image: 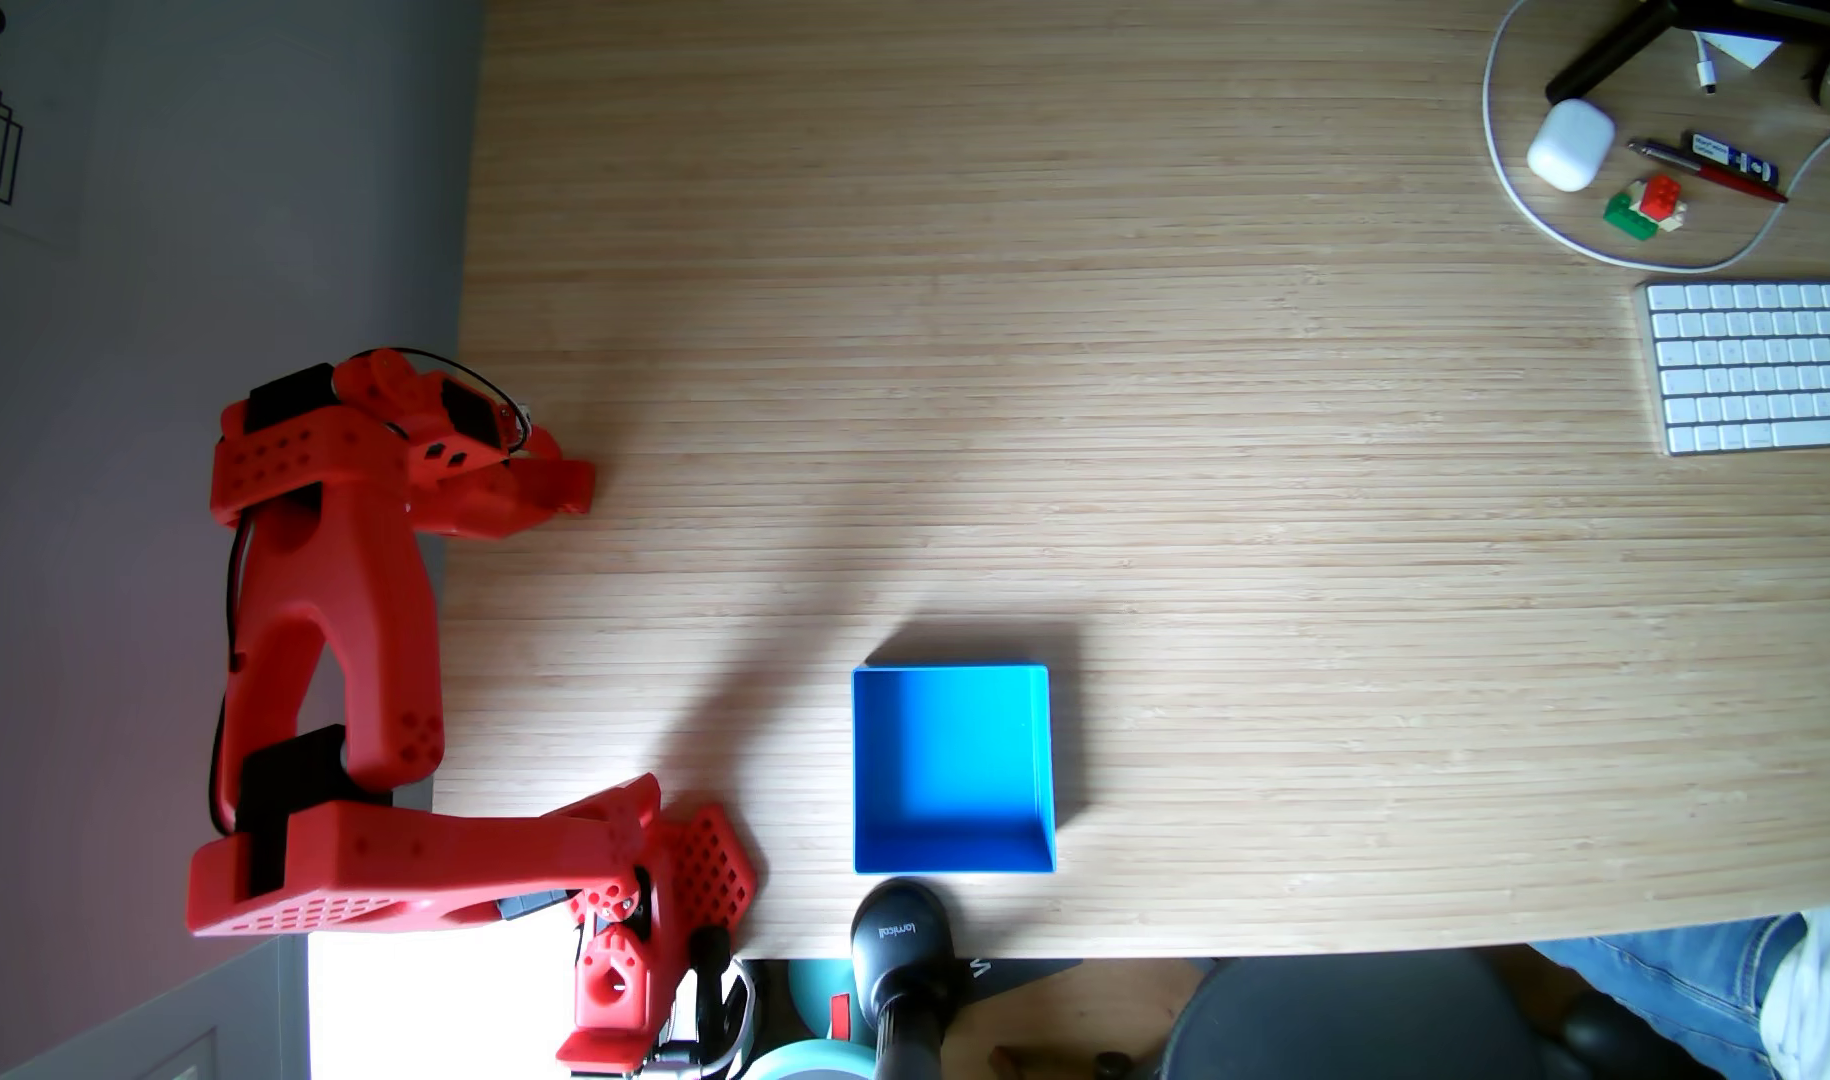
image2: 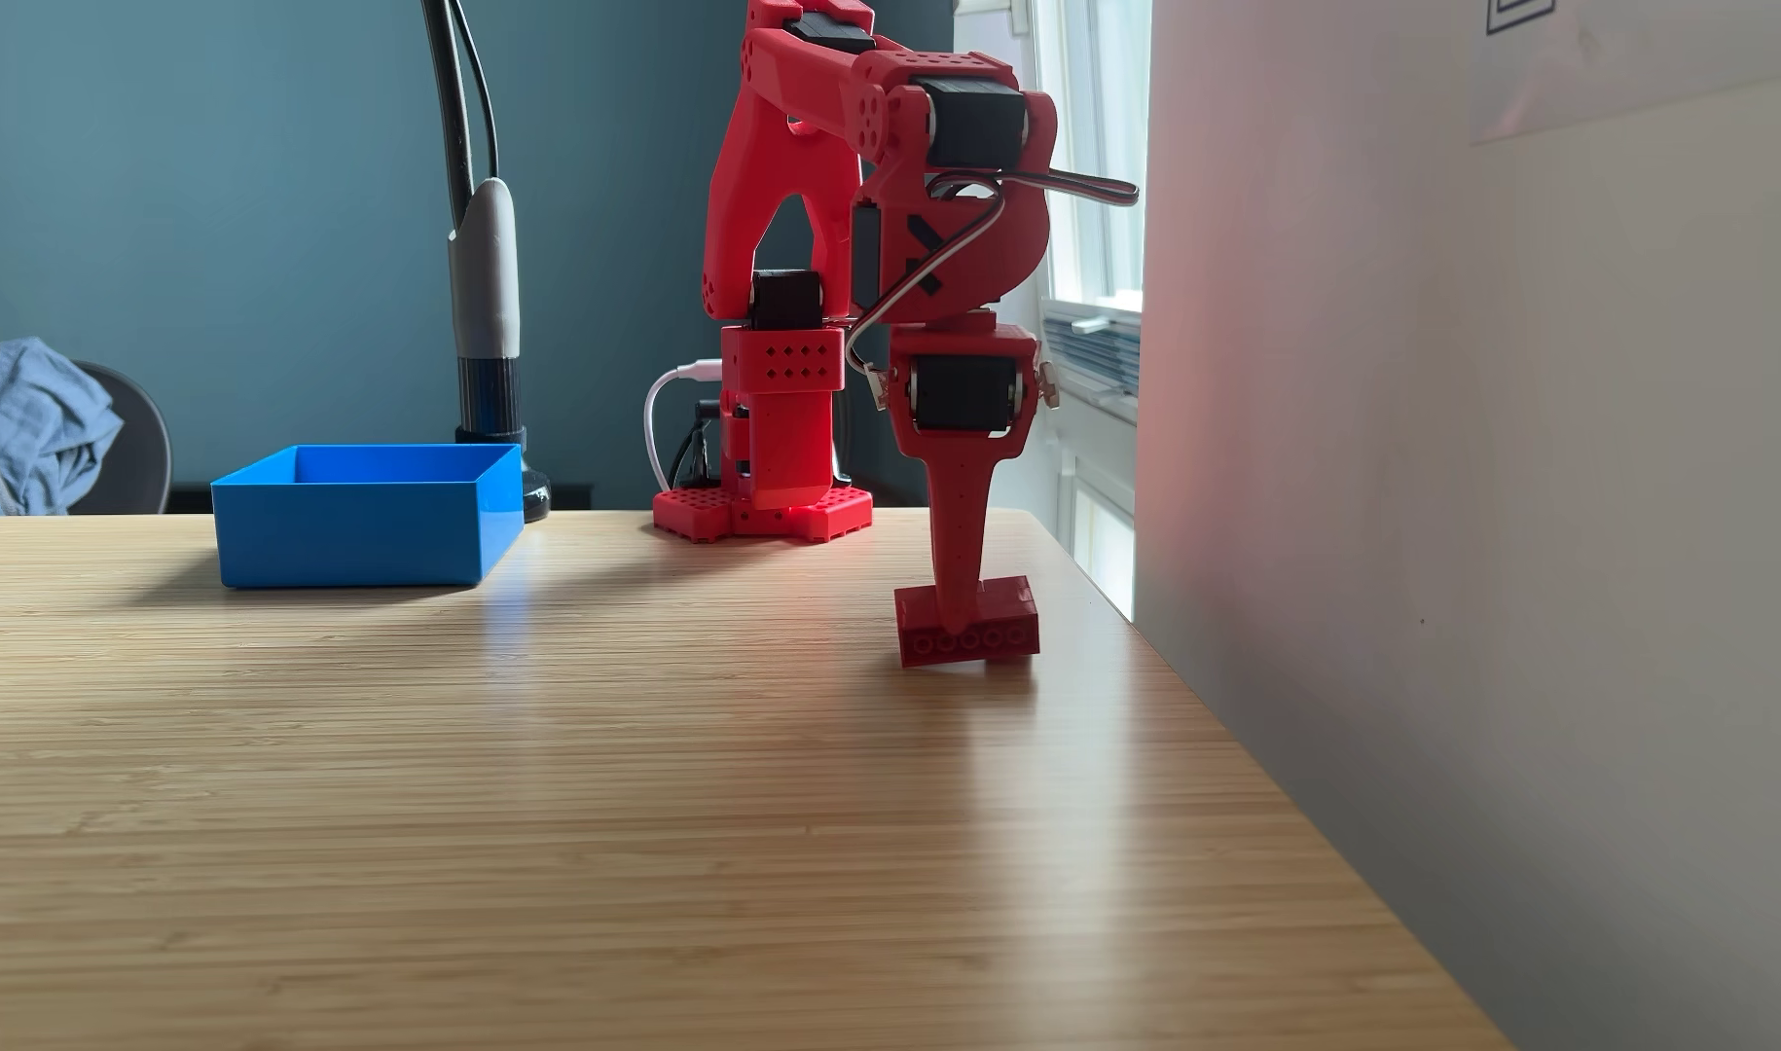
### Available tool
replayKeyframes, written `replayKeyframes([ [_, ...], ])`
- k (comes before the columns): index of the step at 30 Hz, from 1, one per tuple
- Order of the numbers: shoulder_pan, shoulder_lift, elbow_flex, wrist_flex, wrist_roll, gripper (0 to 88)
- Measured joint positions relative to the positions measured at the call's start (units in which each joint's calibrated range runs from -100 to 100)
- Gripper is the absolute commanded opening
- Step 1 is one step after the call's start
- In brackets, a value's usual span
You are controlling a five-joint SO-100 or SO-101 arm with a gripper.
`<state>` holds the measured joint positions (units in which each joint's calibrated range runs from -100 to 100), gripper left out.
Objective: Put the red lego brick in blue bin
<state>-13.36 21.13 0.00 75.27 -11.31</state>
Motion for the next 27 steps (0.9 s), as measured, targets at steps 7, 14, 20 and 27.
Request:
replayKeyframes([
  [7,3.08,0.17,-8.65,13.04,2.78,0.1],
  [14,8.66,0.17,-18.52,21.97,5.86,0.1],
  [20,13.36,-4.28,-15.2,22.44,8.84,0.1],
  [27,25.75,-15.62,-2.71,22.44,13.72,0.1],
])
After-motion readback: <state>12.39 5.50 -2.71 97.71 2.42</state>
